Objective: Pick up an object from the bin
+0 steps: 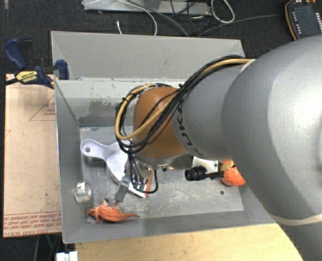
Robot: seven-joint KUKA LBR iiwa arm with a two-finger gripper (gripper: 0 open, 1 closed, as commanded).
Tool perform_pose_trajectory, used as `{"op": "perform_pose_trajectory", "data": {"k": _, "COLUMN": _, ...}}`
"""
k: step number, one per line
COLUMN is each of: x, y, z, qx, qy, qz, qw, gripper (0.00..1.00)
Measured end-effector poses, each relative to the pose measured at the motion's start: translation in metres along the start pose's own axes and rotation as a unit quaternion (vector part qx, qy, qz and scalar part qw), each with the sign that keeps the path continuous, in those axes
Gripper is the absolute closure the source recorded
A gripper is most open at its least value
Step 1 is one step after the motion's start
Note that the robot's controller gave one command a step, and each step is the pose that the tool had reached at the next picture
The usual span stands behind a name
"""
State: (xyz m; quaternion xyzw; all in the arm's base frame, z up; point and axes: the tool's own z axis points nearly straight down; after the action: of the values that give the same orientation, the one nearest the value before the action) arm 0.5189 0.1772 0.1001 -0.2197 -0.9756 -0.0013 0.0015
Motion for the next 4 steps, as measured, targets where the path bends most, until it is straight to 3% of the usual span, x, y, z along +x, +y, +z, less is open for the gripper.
{"op": "perform_pose_trajectory", "data": {"k": 1, "x": -0.034, "y": 0.009, "z": 0.03, "qx": -0.003, "qy": -0.0041, "qz": -0.08, "qw": 0.9968, "gripper": 0.0}}
{"op": "perform_pose_trajectory", "data": {"k": 2, "x": -0.02, "y": -0.012, "z": 0.029, "qx": -0.003, "qy": -0.0015, "qz": 0.06, "qw": 0.9982, "gripper": 1.0}}
{"op": "perform_pose_trajectory", "data": {"k": 4, "x": -0.018, "y": -0.013, "z": 0.01, "qx": 0.0, "qy": 0.0015, "qz": 0.06, "qw": 0.9982, "gripper": 1.0}}
